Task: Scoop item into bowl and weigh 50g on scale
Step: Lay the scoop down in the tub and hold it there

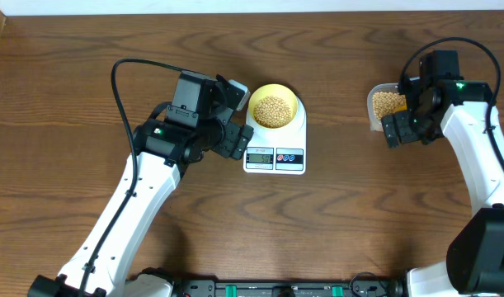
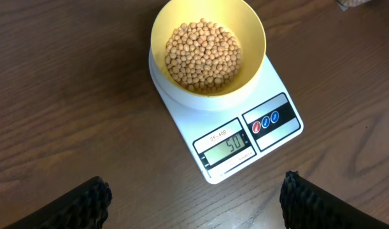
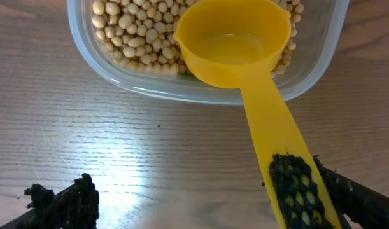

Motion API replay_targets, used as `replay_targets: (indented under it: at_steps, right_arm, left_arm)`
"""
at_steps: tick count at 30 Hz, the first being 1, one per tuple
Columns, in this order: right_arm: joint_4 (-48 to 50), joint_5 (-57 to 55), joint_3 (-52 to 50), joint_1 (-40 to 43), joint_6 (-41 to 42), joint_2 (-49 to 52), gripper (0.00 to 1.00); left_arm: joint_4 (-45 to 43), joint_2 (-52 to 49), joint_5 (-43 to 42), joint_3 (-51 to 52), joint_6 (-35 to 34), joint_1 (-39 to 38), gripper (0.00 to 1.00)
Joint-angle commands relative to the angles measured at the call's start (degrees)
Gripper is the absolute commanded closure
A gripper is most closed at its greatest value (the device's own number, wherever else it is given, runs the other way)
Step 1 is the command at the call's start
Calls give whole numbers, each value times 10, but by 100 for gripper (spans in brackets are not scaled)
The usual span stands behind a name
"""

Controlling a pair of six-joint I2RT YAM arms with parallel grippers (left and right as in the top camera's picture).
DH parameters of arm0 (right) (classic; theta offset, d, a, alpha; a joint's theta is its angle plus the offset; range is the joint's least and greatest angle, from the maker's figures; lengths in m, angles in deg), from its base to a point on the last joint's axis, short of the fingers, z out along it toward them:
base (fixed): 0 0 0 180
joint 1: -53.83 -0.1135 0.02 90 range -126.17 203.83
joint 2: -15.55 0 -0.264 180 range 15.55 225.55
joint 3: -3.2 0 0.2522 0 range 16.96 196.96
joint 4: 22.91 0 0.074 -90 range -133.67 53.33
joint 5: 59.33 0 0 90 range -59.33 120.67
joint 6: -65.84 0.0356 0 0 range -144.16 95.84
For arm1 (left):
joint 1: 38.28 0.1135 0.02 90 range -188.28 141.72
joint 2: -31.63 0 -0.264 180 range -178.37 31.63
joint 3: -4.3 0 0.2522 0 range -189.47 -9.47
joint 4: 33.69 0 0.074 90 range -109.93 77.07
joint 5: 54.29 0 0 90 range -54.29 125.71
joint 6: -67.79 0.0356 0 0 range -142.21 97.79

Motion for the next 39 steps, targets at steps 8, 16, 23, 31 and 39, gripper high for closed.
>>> replay_targets:
  at_steps: [8, 16, 23, 31, 39]
  right_arm:
    - [11, -68, -2, -3, -14, 3, 1]
    - [57, -68, -2, -3, -13, 3, 1]
    - [88, -68, -2, -3, -13, 3, 1]
    - [143, -68, -2, -3, -3, 3, 1]
    - [178, -51, 0, -3, 53, 0, 1]
  left_arm:
    - [0, 1, -5, 2, 10, 2, 13]
    - [0, 1, -5, 2, 10, 2, 13]
    - [0, 1, -5, 2, 10, 2, 13]
    - [0, 1, -5, 2, 9, 2, 13]
    - [0, 1, -5, 2, 10, 2, 13]
